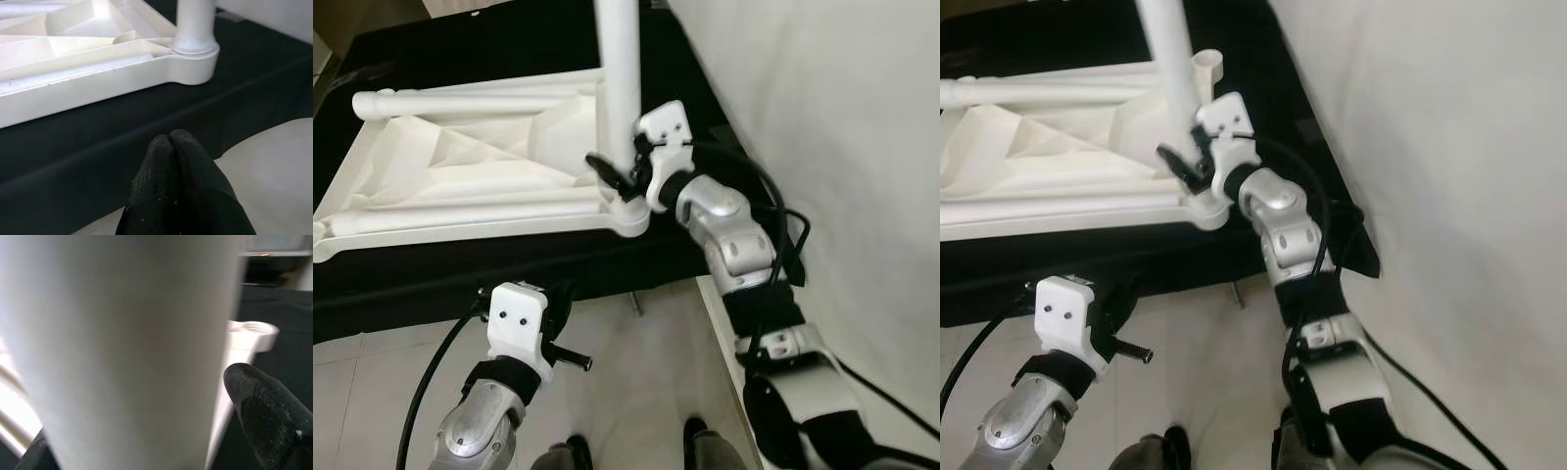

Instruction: Building children table

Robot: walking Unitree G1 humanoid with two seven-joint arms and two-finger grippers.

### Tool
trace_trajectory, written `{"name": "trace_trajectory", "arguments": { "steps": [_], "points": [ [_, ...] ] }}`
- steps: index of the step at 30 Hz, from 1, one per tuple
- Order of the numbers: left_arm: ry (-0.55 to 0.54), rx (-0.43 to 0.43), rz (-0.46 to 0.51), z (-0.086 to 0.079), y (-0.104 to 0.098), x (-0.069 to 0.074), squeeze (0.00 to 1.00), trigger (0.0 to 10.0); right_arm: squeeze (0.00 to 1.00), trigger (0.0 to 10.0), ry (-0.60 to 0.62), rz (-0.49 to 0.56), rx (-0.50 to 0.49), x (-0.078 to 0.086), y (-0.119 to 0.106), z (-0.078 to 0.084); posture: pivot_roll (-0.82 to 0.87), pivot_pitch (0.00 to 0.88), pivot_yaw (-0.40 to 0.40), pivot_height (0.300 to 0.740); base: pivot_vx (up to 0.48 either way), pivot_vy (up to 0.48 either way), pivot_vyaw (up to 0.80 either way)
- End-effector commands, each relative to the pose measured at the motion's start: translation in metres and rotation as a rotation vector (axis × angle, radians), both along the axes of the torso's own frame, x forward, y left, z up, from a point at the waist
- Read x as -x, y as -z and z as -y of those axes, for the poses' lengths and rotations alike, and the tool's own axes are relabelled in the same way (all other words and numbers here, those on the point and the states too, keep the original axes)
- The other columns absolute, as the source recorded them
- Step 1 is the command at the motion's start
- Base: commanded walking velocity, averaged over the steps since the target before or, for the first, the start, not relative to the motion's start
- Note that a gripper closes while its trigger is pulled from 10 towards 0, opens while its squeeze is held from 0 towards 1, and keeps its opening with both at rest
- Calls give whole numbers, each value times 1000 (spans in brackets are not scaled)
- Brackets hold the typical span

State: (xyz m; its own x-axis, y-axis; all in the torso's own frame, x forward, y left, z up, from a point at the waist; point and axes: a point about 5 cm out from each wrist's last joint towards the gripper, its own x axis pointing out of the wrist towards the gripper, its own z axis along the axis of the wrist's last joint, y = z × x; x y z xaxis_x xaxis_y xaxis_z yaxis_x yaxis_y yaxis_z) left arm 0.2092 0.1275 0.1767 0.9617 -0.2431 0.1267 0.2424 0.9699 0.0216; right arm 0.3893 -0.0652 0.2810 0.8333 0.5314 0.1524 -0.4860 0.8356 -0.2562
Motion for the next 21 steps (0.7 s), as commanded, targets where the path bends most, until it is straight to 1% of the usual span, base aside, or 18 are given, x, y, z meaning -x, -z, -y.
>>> {"name": "trace_trajectory", "arguments": {
  "steps": [1,4,6,7,8,10,11,12,14,15,16,17,18,21],
  "points": [
    [-13,-7,-21,-2,4,2,0,10000,0,10000,78,35,18,-8,-5,5,58,284,68,740,0,0,0],
    [-13,-8,-21,-2,4,2,0,10000,0,10000,138,56,23,-14,-13,10,61,285,68,740,0,0,0],
    [-14,-9,-22,-3,4,2,0,10000,0,10000,130,51,10,-14,-14,8,64,284,67,740,0,0,0],
    [-15,-10,-22,-3,4,2,0,10000,0,10000,95,46,4,-14,-12,4,64,281,66,740,0,0,0],
    [-15,-10,-22,-3,4,2,0,10000,0,10000,95,46,4,-14,-12,4,64,281,66,740,0,0,0],
    [-18,-13,-25,-3,6,0,0,10000,0,10000,-34,-20,-33,-4,6,-4,60,271,66,740,0,0,0],
    [-18,-13,-25,-3,6,0,0,10000,0,10000,-34,-20,-33,-4,6,-4,60,271,66,740,0,0,0],
    [-18,-13,-26,-3,6,0,0,10000,0,10000,-74,-43,-48,1,14,-5,60,271,66,740,0,0,0],
    [-16,-16,-31,-4,9,-3,0,10000,0,10000,-154,-100,-88,20,38,-2,45,250,69,740,0,0,0],
    [-16,-16,-31,-4,9,-3,0,10000,0,10000,-154,-100,-88,20,38,-2,45,250,69,740,0,0,0],
    [-15,-18,-33,-4,10,-4,0,10000,0,10000,-173,-113,-98,28,46,0,43,246,70,740,0,0,0],
    [-15,-23,-38,-5,13,-7,0,10000,0,10000,-189,-116,-106,41,59,5,34,232,74,740,0,0,0],
    [-15,-23,-38,-5,13,-7,0,10000,0,10000,-189,-116,-106,41,59,5,34,232,74,740,0,0,0],
    [-15,-32,-43,-7,18,-12,0,10000,0,10000,-172,-130,-132,49,68,14,10,199,82,740,0,0,0]
  ]
}}
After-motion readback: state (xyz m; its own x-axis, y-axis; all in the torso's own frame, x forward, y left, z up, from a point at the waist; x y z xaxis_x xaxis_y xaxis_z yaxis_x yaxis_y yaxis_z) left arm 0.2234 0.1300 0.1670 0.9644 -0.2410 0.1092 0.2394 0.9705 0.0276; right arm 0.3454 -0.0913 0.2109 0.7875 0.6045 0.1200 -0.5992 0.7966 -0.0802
